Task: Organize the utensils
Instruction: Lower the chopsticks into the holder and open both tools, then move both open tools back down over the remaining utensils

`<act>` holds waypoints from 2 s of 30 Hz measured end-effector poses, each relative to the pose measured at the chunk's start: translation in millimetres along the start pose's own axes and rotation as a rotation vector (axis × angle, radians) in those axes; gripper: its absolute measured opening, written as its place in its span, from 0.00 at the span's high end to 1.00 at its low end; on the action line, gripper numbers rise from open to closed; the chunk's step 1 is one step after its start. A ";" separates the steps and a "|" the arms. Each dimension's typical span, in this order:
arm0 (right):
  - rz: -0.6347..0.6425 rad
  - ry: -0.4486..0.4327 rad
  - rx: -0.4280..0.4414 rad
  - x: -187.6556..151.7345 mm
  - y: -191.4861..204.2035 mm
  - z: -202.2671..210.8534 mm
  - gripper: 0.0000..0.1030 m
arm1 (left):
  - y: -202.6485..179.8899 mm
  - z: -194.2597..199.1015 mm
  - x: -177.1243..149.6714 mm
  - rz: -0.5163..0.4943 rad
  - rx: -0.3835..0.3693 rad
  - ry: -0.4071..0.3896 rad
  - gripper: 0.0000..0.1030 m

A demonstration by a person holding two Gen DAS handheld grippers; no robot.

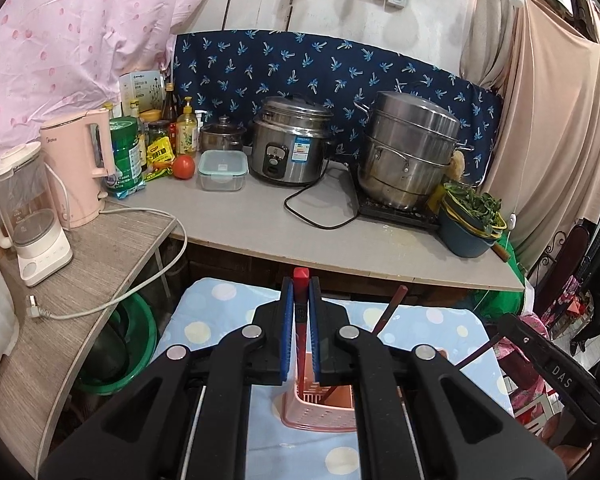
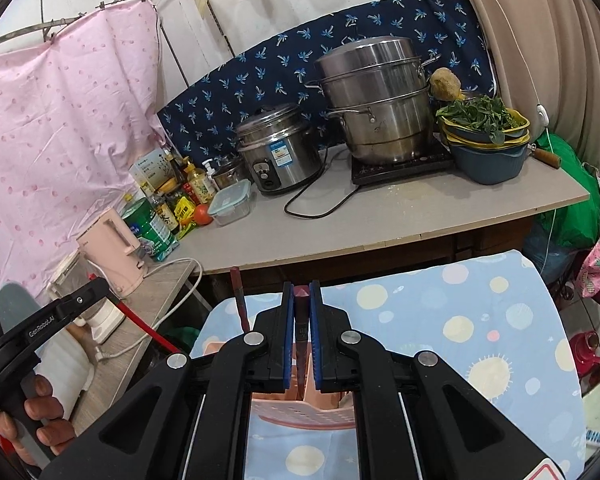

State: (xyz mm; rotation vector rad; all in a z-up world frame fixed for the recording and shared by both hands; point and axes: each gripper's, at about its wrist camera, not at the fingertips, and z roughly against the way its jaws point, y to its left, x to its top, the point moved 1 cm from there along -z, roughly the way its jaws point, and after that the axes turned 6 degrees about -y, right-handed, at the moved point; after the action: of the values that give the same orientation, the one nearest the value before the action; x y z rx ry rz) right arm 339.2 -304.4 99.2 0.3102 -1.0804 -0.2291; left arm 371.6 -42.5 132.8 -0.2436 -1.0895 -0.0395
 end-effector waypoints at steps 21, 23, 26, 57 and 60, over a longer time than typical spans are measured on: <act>0.030 -0.046 -0.018 -2.1 10.4 42.8 0.80 | 0.5 28.6 -5.3 -0.012 0.034 -0.020 0.80; 0.033 -0.048 -0.014 -4.1 12.8 51.0 0.79 | 1.0 35.6 -6.6 -0.013 0.033 -0.023 0.80; 0.038 -0.047 -0.008 -9.7 15.8 62.9 0.78 | 1.6 46.0 -9.5 -0.015 0.032 -0.025 0.78; 0.098 0.282 -0.065 -233.7 4.3 148.1 0.75 | 23.7 130.4 -199.6 -0.084 0.029 0.242 0.75; 0.089 0.321 -0.064 -253.8 2.1 149.4 0.75 | 24.9 135.6 -218.9 -0.083 0.021 0.272 0.75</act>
State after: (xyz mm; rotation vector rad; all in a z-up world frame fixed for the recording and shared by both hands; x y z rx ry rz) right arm 90.9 -238.5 -44.9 0.2312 -0.7659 -0.1283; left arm 155.3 -8.3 -4.9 -0.1685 -0.8279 -0.1321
